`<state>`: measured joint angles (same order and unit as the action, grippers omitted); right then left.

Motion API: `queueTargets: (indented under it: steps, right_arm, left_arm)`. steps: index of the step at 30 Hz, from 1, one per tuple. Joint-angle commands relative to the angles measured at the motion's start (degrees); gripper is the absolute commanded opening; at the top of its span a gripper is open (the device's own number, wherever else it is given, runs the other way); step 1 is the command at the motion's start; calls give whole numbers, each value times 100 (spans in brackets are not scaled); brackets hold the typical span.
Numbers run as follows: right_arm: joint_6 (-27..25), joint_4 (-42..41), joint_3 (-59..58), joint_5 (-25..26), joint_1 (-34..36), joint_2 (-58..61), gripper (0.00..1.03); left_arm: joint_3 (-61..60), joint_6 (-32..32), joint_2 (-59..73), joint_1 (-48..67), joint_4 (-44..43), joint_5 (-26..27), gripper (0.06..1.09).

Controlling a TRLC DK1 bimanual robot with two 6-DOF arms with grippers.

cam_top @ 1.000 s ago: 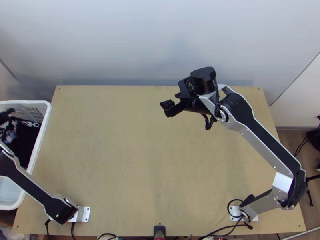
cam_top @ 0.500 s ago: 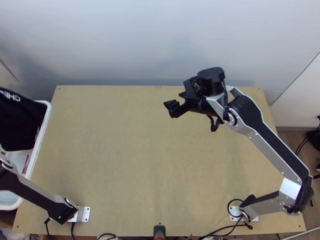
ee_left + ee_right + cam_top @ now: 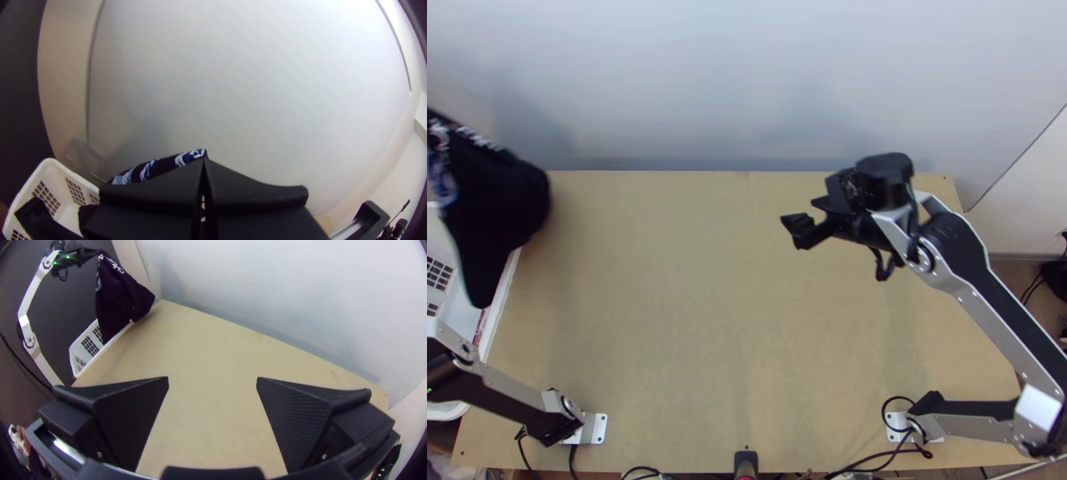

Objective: Fold the t-shirt

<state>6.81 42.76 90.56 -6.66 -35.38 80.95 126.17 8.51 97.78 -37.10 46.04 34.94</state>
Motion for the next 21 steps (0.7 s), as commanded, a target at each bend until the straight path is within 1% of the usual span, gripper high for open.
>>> queueTargets:
  steps: [1, 4, 10, 16, 20, 21]
  right_arm:
    - [-4, -128, -953, -2, 286, -773, 92]
    - [5, -242, -1428, -29, 488, -1081, 92]
    - [5, -506, -2500, -64, 734, -1846, 92]
    - [75, -585, -3458, -178, 1138, -2619, 92]
    - [163, -708, -4152, -301, 1437, -3287, 92]
    - [163, -726, -4293, -345, 1525, -3437, 92]
  left_arm:
    - [-75, 783, -488, 1328, -60, -128, 10]
    - [-75, 924, -576, 2093, -166, -646, 10]
    - [-57, 1487, -628, 3482, -377, -1261, 10]
    - [-66, 1733, -540, 4923, -421, -1639, 10]
    - [-57, 1873, -514, 5855, -728, -1798, 10]
    - [-57, 1873, -488, 6074, -790, -1903, 10]
